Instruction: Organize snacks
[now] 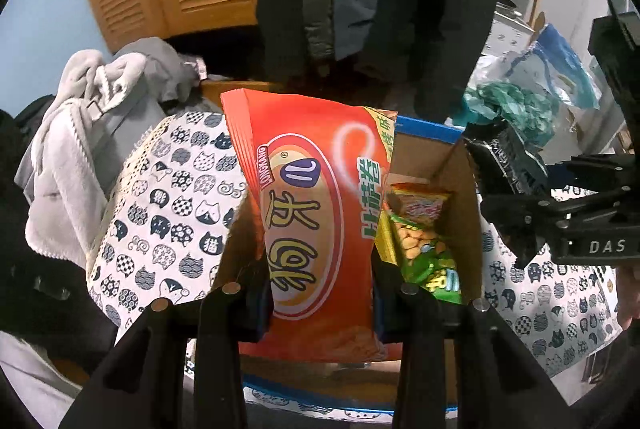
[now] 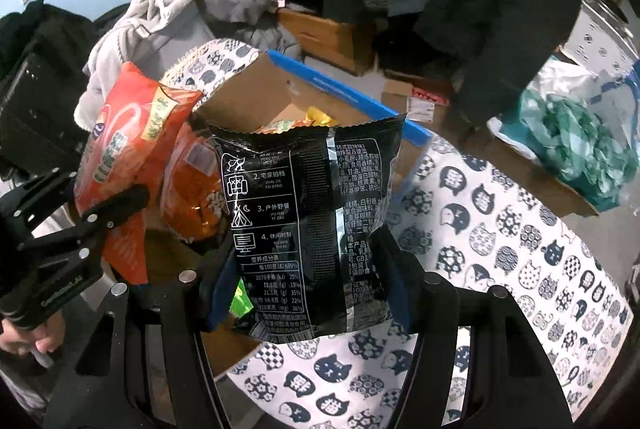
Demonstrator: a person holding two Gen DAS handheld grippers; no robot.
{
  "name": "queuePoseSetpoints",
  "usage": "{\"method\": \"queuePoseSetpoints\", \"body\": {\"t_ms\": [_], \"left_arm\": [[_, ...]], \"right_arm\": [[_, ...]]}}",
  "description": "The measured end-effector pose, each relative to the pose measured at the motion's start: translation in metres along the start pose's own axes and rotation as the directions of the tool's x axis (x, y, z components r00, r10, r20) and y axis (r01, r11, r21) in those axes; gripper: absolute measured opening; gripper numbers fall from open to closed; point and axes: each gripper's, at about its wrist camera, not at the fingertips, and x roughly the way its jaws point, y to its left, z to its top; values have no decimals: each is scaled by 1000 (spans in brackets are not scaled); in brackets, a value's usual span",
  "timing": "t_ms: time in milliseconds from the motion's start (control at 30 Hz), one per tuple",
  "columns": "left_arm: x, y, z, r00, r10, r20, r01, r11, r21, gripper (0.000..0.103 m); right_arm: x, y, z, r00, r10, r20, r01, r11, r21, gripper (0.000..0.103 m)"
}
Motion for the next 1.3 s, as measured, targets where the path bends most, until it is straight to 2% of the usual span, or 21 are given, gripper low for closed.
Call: {"method": "queuePoseSetpoints", "body": {"t_ms": [200, 400, 500, 533, 600, 700, 767, 900, 1033, 1133, 1300], "left_arm": [[12, 10, -3, 999, -12, -44, 10, 999, -43, 39], [15, 12, -6, 998, -5, -57, 2, 998, -58, 42], [14, 12, -6, 998, 5, -57, -9, 998, -68, 50], [13, 11, -6, 999, 10, -51, -13, 998, -67, 53], [8, 8, -5, 999, 24, -34, -26, 998, -60, 67], [-2, 4, -3, 999, 41, -10, -42, 998, -46, 77], [-12, 0, -1, 999, 45, 6, -45, 998, -36, 78], [-32, -7, 3, 998, 37, 55, -35, 999, -28, 88], [-49, -18, 4, 994, 39, 101, -40, 999, 6, 89], [-57, -25, 5, 993, 17, 114, -20, 999, 25, 94], [-68, -39, 4, 990, 1, 140, -11, 997, 72, 96]], "right_arm": [[15, 12, 10, 1000, 4, -13, -5, 1000, -18, 63], [16, 16, 18, 999, 53, 3, -53, 998, -15, 66], [10, 16, 19, 998, 58, 32, -58, 998, -12, 72], [8, 15, 19, 998, 58, 39, -58, 998, -7, 72], [0, 13, 16, 997, 55, 53, -55, 998, 6, 72], [-12, 10, 12, 996, 36, 77, -36, 999, 6, 72], [-23, 6, 8, 996, 11, 93, -13, 1000, 16, 72], [-47, -4, -5, 991, -11, 136, 5, 999, 44, 72], [-64, -16, -21, 987, -28, 156, 17, 997, 77, 72], [-76, -25, -35, 985, -43, 168, 26, 995, 98, 72], [-93, -34, -51, 979, -65, 195, 43, 992, 116, 72]]}}
